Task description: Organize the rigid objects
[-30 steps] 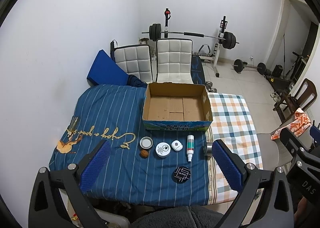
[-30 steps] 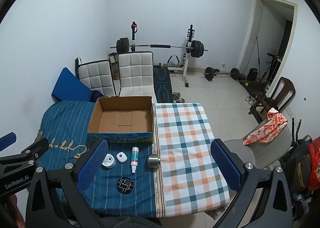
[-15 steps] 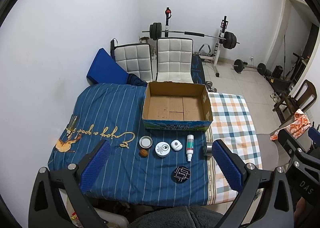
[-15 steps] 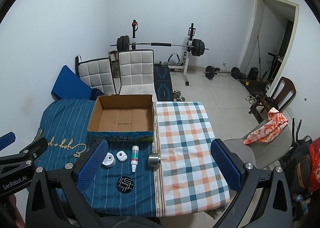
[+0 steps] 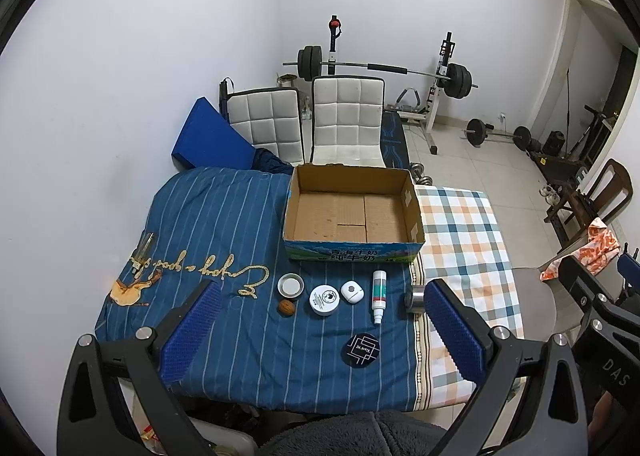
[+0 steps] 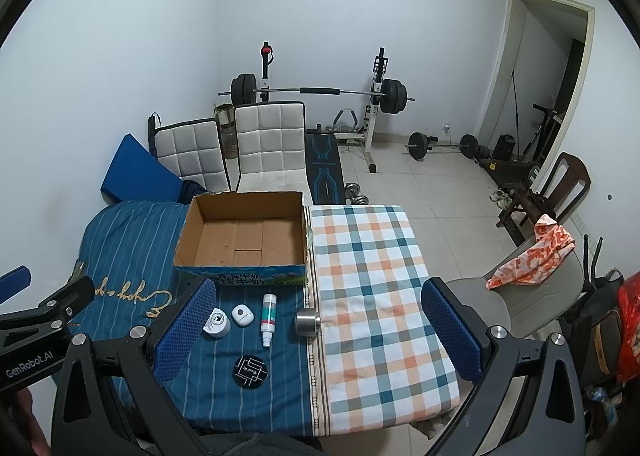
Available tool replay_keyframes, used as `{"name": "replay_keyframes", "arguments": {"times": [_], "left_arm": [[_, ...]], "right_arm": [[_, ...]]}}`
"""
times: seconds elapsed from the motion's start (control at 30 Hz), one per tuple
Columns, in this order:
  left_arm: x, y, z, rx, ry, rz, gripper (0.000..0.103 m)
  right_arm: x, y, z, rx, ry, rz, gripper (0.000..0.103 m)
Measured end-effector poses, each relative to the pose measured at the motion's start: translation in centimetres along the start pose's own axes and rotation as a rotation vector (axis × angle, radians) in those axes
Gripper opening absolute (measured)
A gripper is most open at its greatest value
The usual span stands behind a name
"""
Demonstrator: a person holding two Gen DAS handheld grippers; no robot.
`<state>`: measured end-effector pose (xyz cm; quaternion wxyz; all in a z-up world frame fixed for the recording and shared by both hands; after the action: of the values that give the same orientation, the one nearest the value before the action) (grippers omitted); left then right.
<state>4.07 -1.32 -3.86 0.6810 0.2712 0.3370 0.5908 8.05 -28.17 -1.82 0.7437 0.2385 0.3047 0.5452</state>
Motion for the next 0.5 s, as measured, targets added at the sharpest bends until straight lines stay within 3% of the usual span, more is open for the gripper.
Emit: {"name": "replay_keyframes", "arguments": {"times": [0.5], "left_arm": [[0.26,0.13,0.31,-0.004,0.001,0.001,0.103]], "right_arm": [[-0.11,-0.13,0.73,0.004,-0.011,0.005,0.103]]}}
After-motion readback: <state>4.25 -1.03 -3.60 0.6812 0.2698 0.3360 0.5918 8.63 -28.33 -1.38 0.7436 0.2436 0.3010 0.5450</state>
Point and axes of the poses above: each gripper's, at about its wrist camera, not at the fingertips, and y roughly against the way its jaws point, x to its left, z to its top, the point moved 9 cm from there along -y, roughly the way its jaws point, and after that the axes turned 10 degrees about -z, right-handed, at the moved point
